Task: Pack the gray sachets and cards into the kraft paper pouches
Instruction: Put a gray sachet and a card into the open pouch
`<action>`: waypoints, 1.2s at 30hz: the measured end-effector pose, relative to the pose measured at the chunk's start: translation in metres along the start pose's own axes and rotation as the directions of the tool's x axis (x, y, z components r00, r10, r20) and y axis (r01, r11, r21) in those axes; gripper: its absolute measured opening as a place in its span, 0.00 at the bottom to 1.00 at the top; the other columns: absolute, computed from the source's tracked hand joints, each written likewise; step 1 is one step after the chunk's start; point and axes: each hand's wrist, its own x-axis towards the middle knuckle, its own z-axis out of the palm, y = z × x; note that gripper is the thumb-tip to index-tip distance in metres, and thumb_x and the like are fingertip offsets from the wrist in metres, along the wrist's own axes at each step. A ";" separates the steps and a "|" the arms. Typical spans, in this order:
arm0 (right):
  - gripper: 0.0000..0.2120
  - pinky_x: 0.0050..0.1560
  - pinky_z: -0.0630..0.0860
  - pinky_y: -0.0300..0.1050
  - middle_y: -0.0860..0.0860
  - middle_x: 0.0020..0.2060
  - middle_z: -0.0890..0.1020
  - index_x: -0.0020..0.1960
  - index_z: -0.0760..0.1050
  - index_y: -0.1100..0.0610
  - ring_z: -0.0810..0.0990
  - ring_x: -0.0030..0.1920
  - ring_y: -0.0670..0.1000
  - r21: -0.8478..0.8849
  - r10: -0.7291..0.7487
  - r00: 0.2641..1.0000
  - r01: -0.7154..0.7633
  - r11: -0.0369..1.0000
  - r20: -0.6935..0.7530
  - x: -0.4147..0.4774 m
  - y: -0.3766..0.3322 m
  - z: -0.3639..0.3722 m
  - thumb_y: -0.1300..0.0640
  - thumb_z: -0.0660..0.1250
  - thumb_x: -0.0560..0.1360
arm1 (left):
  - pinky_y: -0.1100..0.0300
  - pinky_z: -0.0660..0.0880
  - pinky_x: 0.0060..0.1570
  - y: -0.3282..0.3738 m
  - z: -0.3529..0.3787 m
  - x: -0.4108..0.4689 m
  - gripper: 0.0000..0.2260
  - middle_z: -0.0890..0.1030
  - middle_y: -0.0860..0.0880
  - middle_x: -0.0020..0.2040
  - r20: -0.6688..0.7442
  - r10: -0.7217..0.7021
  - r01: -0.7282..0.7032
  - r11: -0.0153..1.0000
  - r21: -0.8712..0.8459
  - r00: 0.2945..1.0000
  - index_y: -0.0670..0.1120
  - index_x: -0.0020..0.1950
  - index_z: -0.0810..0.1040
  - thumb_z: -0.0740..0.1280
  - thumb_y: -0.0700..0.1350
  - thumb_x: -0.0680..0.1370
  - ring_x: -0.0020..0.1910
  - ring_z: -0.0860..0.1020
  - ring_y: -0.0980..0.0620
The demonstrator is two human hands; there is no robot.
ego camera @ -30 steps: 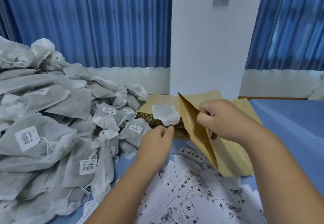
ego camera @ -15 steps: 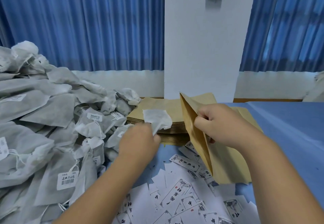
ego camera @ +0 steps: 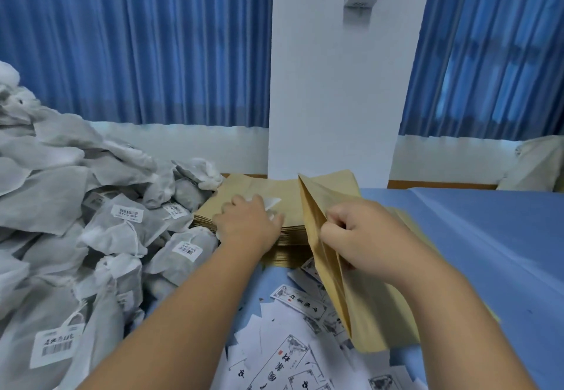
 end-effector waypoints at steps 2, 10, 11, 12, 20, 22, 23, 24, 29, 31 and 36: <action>0.14 0.27 0.59 0.42 0.46 0.23 0.63 0.30 0.60 0.54 0.62 0.26 0.46 0.008 -0.001 1.000 0.001 1.000 0.002 0.000 0.001 0.001 0.56 0.61 0.70 | 0.43 0.68 0.55 0.003 0.004 0.004 0.33 0.69 0.41 0.64 0.074 -0.022 0.022 1.000 0.001 0.997 0.49 0.68 0.64 0.54 0.71 0.73 0.62 0.68 0.39; 0.13 0.25 0.58 0.41 0.46 0.24 0.63 0.30 0.60 0.54 0.61 0.26 0.46 0.050 -0.009 1.000 0.009 0.999 -0.010 0.000 0.004 -0.002 0.55 0.61 0.70 | 0.52 0.68 0.47 -0.019 -0.004 0.014 0.16 0.75 0.41 0.59 -0.018 0.008 -0.010 0.995 -0.100 1.000 0.44 0.61 0.66 0.63 0.52 0.79 0.60 0.73 0.39; 0.13 0.26 0.58 0.41 0.46 0.24 0.64 0.30 0.60 0.54 0.62 0.26 0.46 0.048 -0.010 1.000 0.010 0.999 -0.012 0.000 0.003 -0.002 0.55 0.61 0.70 | 0.53 0.68 0.45 -0.021 -0.005 0.010 0.15 0.75 0.40 0.59 -0.046 0.023 -0.028 0.994 -0.102 0.999 0.44 0.60 0.66 0.63 0.50 0.79 0.59 0.73 0.39; 0.13 0.26 0.59 0.42 0.46 0.24 0.65 0.30 0.61 0.54 0.62 0.27 0.47 0.048 -0.010 1.000 0.010 0.999 -0.013 -0.001 0.003 -0.002 0.55 0.61 0.70 | 0.53 0.68 0.45 -0.024 -0.007 0.006 0.13 0.76 0.40 0.57 -0.072 0.039 -0.049 0.989 -0.137 0.997 0.43 0.59 0.66 0.62 0.49 0.79 0.57 0.75 0.39; 0.12 0.31 0.61 0.43 0.48 0.26 0.66 0.33 0.63 0.60 0.63 0.28 0.47 0.084 0.025 0.997 -0.019 0.996 -0.067 0.000 0.006 -0.005 0.56 0.62 0.70 | 0.74 0.67 0.34 -0.039 -0.065 -0.064 0.12 0.77 0.57 0.35 -0.469 0.019 -0.379 0.619 -0.688 0.883 0.56 0.49 0.70 0.67 0.45 0.68 0.37 0.75 0.61; 0.10 0.31 0.63 0.44 0.52 0.27 0.70 0.35 0.67 0.61 0.64 0.28 0.47 0.057 0.008 0.992 -0.001 0.998 -0.125 0.001 0.005 -0.005 0.56 0.64 0.70 | 0.71 0.72 0.38 -0.033 -0.078 -0.087 0.15 0.81 0.59 0.41 -0.464 0.066 -0.446 0.426 -0.787 0.883 0.60 0.51 0.75 0.67 0.49 0.65 0.42 0.78 0.64; 0.08 0.31 0.65 0.45 0.52 0.28 0.72 0.35 0.69 0.60 0.66 0.29 0.48 0.046 -0.010 0.989 0.016 0.999 -0.148 0.002 0.004 -0.005 0.57 0.64 0.69 | 0.63 0.77 0.43 -0.028 -0.081 -0.097 0.17 0.82 0.59 0.45 -0.446 0.131 -0.463 0.338 -0.820 0.885 0.61 0.52 0.76 0.67 0.48 0.65 0.45 0.80 0.61; 0.07 0.32 0.67 0.45 0.52 0.29 0.75 0.35 0.71 0.59 0.68 0.29 0.48 0.032 -0.035 0.987 0.040 0.999 -0.157 0.003 0.003 -0.005 0.57 0.65 0.69 | 0.54 0.79 0.46 -0.021 -0.082 -0.106 0.18 0.83 0.56 0.46 -0.430 0.202 -0.471 0.253 -0.845 0.880 0.62 0.53 0.77 0.68 0.47 0.65 0.47 0.81 0.56; 0.15 0.29 0.67 0.26 0.37 0.23 0.76 0.31 0.76 0.39 0.74 0.28 0.35 -0.012 -0.062 0.990 0.061 0.998 -0.123 0.001 -0.008 -0.015 0.59 0.65 0.67 | 0.68 0.75 0.35 -0.001 -0.072 -0.125 0.19 0.83 0.57 0.38 -0.444 0.356 -0.461 -0.043 -0.887 0.822 0.58 0.47 0.80 0.65 0.35 0.68 0.37 0.80 0.62; 0.21 0.29 0.66 0.24 0.34 0.23 0.75 0.30 0.74 0.35 0.73 0.28 0.33 -0.070 -0.048 0.993 0.040 0.997 -0.111 0.000 -0.011 -0.020 0.62 0.63 0.68 | 0.65 0.77 0.38 -0.003 -0.067 -0.125 0.17 0.83 0.57 0.40 -0.446 0.391 -0.491 0.017 -0.871 0.805 0.57 0.49 0.78 0.66 0.37 0.68 0.39 0.81 0.60; 0.13 0.24 0.70 0.33 0.51 0.25 0.71 0.27 0.65 0.56 0.71 0.26 0.52 -0.075 -0.003 0.987 -0.009 0.997 -0.159 -0.003 -0.009 -0.030 0.68 0.61 0.68 | 0.44 0.78 0.45 -0.013 -0.072 -0.119 0.19 0.82 0.54 0.49 -0.460 0.496 -0.609 0.189 -0.771 0.736 0.59 0.59 0.74 0.66 0.43 0.70 0.46 0.82 0.49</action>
